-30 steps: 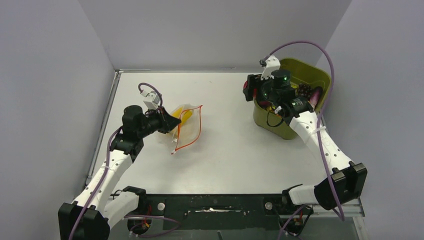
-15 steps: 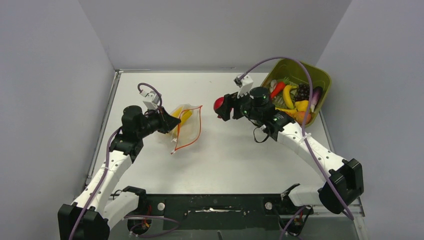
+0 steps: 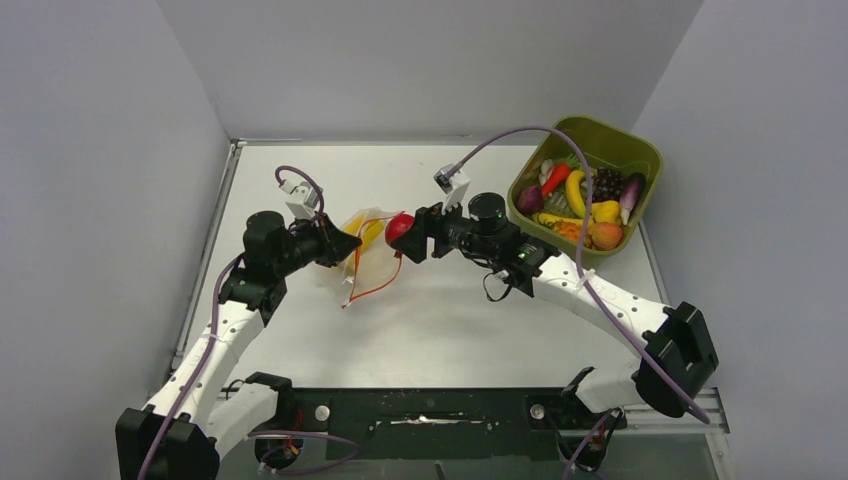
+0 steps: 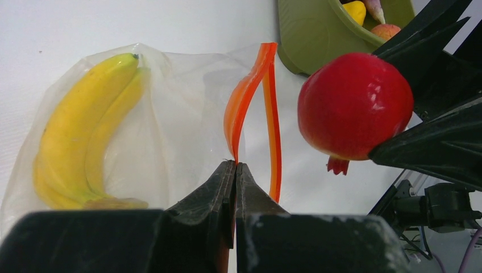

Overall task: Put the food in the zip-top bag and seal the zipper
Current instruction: Place the fake fruit in the zipper food storage bag.

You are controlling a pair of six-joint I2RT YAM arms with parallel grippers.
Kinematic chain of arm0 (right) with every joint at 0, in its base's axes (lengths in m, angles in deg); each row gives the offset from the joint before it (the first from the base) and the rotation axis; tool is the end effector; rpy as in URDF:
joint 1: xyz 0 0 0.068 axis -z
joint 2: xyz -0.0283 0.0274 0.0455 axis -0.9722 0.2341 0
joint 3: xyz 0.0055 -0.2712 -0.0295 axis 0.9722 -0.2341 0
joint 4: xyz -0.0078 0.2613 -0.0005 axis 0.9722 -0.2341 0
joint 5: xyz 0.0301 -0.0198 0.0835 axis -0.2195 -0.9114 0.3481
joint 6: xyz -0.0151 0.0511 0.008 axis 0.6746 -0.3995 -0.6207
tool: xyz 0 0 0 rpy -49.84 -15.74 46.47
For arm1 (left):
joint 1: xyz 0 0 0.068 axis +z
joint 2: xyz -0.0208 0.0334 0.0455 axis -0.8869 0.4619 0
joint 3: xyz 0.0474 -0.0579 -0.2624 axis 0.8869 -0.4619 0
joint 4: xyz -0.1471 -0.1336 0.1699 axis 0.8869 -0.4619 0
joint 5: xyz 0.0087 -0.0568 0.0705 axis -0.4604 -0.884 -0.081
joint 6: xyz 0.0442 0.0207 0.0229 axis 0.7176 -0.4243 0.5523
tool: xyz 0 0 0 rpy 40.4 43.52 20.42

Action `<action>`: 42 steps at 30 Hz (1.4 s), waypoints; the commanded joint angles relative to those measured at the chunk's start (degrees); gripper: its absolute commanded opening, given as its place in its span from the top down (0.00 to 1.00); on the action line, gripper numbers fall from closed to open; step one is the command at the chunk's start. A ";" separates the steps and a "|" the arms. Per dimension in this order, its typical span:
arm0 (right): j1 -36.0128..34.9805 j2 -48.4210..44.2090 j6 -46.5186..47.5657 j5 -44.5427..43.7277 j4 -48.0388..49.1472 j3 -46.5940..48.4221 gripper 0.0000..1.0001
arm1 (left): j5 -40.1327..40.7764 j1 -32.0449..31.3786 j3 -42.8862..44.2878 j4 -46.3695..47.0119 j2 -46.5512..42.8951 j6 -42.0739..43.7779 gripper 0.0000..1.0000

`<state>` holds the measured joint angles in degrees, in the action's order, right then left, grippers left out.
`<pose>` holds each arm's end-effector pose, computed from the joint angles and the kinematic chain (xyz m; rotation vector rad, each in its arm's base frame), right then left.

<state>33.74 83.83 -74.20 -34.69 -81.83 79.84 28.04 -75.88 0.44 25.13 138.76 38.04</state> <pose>0.2281 0.2222 0.3229 -0.4393 1.9380 1.0522 0.2113 -0.0678 0.2938 0.1830 1.9473 -0.8958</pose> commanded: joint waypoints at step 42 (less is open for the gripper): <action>-5.46 16.80 4.39 -4.35 -15.18 19.11 0.15 | -0.48 0.39 0.32 1.66 -1.56 0.64 1.00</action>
<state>28.74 100.74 -71.23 -37.57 -95.95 96.37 28.01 -75.81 0.44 24.73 138.45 38.02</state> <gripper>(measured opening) 0.848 0.010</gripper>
